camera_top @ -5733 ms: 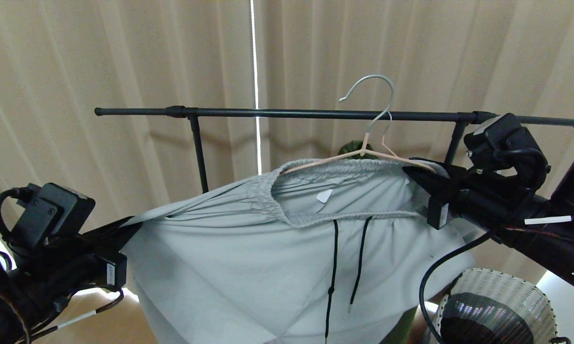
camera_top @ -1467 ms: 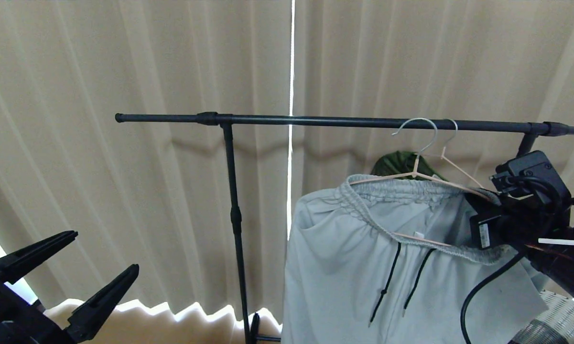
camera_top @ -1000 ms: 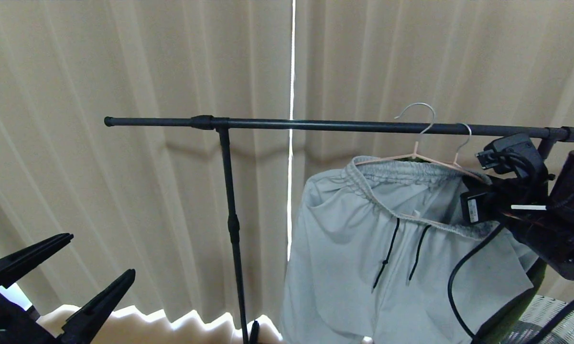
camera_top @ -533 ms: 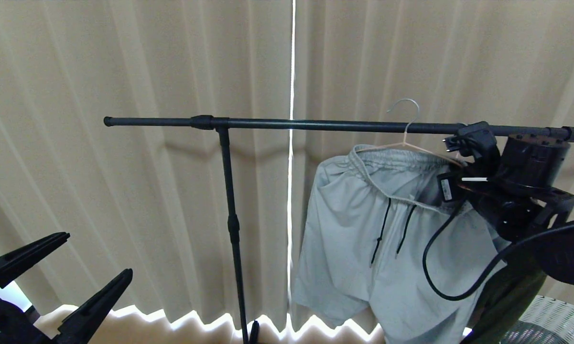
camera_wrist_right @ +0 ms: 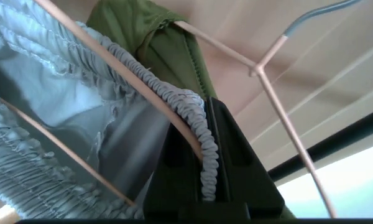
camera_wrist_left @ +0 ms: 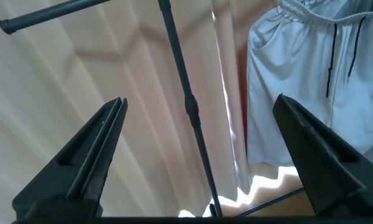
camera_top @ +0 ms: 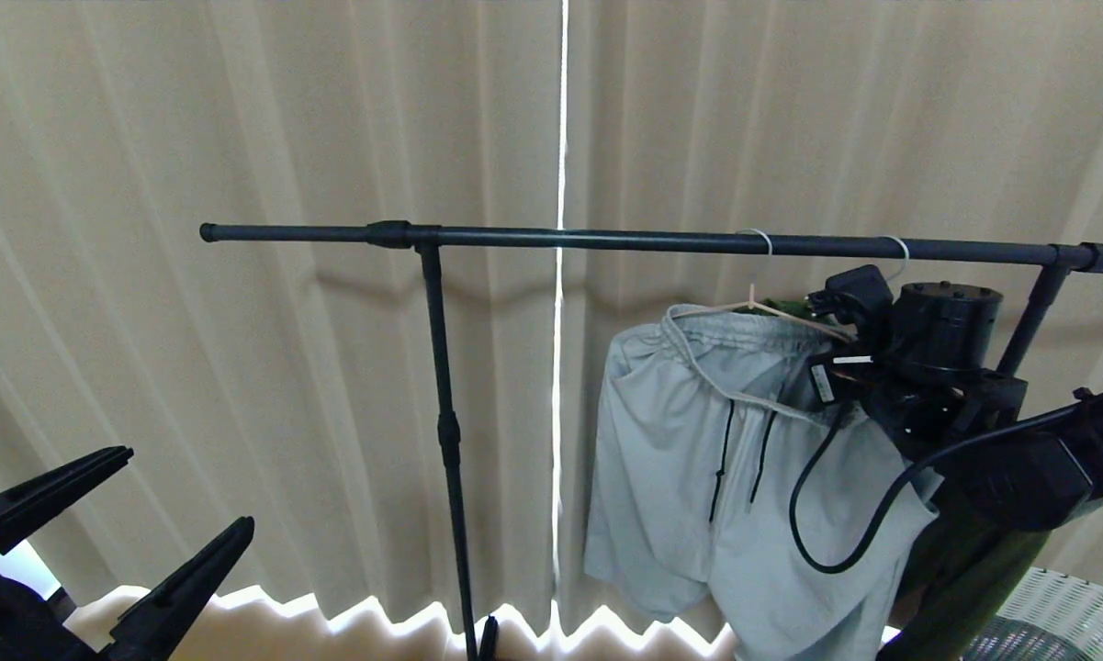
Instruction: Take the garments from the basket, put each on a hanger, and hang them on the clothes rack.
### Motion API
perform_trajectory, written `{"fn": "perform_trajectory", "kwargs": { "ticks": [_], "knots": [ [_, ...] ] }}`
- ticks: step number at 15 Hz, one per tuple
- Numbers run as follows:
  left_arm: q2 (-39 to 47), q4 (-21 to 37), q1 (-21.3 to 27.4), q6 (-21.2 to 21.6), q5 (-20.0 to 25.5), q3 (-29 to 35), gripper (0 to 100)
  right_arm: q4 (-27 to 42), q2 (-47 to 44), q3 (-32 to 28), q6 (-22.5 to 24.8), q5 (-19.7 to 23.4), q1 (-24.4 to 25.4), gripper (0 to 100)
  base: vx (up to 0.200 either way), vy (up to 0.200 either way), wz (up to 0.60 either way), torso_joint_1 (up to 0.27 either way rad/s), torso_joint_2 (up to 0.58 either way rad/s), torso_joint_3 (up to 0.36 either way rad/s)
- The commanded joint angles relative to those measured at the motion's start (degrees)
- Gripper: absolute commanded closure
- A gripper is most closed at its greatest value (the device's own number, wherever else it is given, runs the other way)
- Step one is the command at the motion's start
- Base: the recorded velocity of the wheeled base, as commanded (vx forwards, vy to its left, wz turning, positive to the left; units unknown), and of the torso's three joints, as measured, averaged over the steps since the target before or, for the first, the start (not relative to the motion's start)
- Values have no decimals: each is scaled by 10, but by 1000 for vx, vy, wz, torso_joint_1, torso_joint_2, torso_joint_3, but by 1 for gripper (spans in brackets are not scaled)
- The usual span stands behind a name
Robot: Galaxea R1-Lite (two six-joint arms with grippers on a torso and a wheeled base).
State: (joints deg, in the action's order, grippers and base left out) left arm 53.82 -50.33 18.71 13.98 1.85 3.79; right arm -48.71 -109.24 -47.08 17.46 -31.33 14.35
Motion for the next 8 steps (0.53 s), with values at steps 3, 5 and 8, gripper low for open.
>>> {"fn": "perform_trajectory", "kwargs": {
  "ticks": [3, 5, 8],
  "knots": [
    [1, 0, 0, 0, 0, 0, 0, -1, 2, 3, 0, 0, 15, 100, 0, 0, 0, 0, 0, 0],
    [1, 0, 0, 0, 0, 0, 0, 0, 3, 8, -1, 0, 19, 0, 0, 0, 0, 0, 0, 0],
    [2, 0, -1, 0, 0, 0, 0, -14, 10, 26, -3, 2, 26, 0, 0, 0, 0, 0, 0, 0]
  ]
}}
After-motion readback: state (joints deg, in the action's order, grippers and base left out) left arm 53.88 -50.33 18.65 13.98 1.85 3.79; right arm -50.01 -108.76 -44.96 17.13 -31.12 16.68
